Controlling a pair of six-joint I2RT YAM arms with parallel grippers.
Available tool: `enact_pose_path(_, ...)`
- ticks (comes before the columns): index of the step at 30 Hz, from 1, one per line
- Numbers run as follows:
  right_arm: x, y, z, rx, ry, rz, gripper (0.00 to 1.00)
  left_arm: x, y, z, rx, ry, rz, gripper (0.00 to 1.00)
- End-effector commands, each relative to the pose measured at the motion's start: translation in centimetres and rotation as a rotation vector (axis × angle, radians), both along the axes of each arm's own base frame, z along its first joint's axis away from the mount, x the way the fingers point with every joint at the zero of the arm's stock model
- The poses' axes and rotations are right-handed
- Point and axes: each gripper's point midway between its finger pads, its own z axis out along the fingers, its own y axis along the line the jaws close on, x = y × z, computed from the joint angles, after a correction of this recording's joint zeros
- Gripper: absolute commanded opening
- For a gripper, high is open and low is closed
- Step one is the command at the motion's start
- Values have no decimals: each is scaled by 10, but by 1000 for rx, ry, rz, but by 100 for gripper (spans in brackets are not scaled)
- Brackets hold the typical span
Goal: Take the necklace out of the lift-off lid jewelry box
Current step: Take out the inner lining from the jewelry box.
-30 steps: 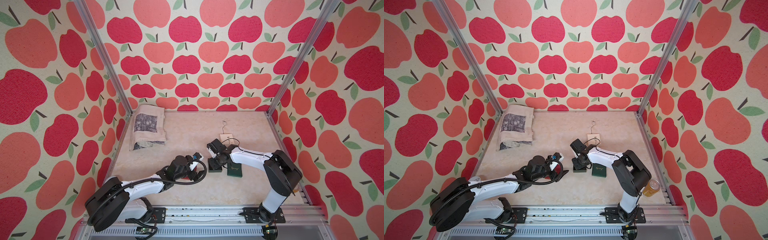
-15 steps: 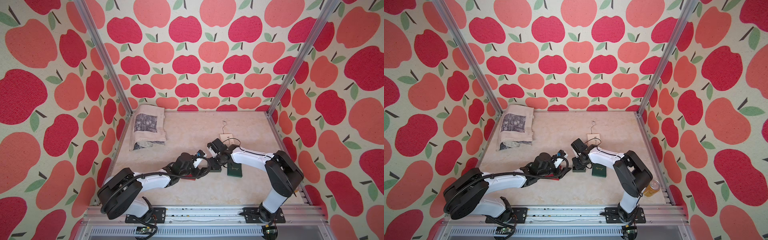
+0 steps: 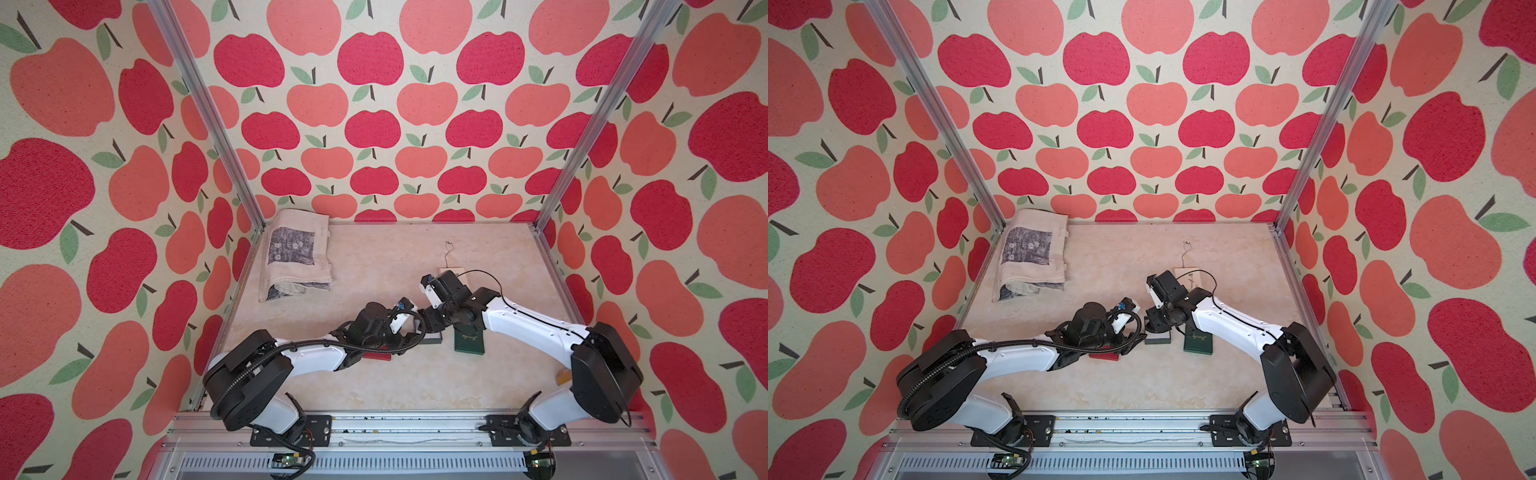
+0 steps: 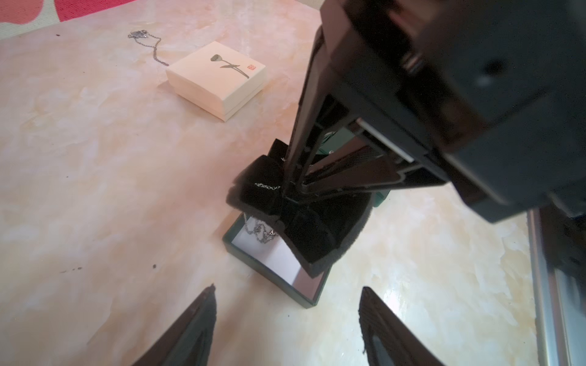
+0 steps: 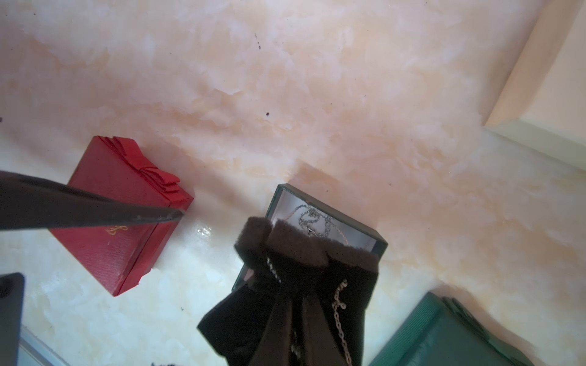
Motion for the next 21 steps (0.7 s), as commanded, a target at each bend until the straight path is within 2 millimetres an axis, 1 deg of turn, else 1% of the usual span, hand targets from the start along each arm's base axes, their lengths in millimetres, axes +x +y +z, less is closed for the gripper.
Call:
enact_pose_path(1,-8,-7,8,12,17,-11,10,-11,-16,18,-60,-34,-111,72)
enact_pose_path(4,-10,-4,17,48,16,-10,10,-16,-22,23,-79,-52,-155,70)
enact_pose_path(6,-12,-2,21,74,20,-12,10,-16,-25,26,-88,-60,-166,67)
enact_pose_path(8,-13,0,25,100,22,-14,10,-15,-27,28,-91,-64,-169,67)
enact_pose_path(14,-20,5,26,137,34,-14,10,-10,-33,30,-100,-70,-164,63)
enact_pose_path(21,-26,14,28,186,46,-4,10,-6,-37,29,-98,-59,-158,47)
